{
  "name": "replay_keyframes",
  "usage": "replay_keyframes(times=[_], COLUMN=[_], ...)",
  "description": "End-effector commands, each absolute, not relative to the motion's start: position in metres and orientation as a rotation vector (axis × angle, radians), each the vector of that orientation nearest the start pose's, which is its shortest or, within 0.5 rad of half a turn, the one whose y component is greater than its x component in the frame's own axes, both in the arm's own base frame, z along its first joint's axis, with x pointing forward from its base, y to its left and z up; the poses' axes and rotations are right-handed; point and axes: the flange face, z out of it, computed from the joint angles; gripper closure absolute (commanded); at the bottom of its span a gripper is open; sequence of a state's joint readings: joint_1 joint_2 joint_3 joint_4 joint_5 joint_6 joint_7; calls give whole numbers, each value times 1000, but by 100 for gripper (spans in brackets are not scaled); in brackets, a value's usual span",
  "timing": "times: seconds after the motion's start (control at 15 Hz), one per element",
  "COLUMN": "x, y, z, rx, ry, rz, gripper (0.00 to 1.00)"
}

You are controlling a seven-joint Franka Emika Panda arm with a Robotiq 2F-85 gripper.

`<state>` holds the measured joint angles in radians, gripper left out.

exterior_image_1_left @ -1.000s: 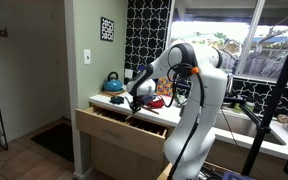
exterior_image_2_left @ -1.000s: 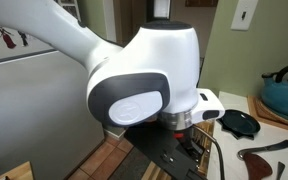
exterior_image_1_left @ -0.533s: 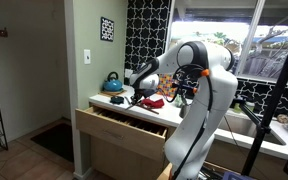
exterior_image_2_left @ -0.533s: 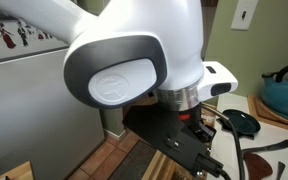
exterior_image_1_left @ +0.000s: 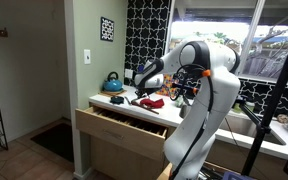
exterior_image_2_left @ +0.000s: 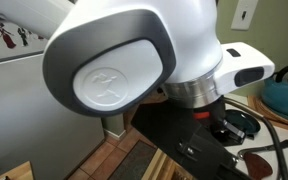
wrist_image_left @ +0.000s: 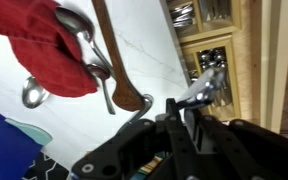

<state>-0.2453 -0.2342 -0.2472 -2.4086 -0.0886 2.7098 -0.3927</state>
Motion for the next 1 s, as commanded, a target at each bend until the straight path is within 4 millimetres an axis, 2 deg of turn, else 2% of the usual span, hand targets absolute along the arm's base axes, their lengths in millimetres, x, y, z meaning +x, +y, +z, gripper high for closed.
replay_keyframes(times=[0.0, 0.27, 0.93], x=[439, 442, 464], y=[-263, -283, -295], z=[439, 409, 358], rx=[-3352, -3393, -3396], ry=[205, 283, 237], rz=[-789, -741, -787], gripper=[97, 97, 97])
